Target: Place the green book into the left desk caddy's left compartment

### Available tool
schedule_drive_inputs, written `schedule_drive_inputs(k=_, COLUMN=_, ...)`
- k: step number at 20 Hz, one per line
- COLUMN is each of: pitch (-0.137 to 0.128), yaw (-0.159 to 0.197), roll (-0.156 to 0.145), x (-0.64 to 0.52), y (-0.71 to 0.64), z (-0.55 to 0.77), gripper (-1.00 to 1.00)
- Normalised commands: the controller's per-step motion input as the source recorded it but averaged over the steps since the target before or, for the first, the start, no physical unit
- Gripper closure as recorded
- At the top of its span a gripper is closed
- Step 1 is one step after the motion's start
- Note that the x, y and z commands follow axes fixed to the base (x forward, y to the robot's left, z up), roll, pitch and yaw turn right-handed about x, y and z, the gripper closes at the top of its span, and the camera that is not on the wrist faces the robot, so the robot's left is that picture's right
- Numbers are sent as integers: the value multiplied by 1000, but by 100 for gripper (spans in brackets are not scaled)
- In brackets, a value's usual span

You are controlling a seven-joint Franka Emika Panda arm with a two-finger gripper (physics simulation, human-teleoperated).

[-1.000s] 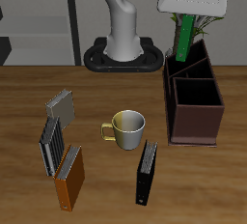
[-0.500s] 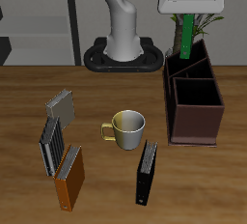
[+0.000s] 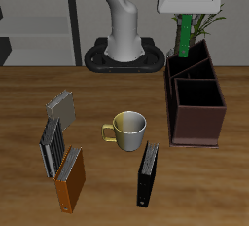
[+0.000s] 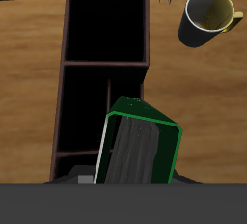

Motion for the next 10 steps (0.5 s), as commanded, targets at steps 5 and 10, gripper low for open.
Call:
schedule_drive_inputs(k=5, pitch=11, yaw=36, roll=58, x=-304, y=141, z=-130, gripper=100)
schedule_drive_inputs(k=10, pitch=0, yaw=10, roll=22, x=-152, y=82, z=-71, gripper=100)
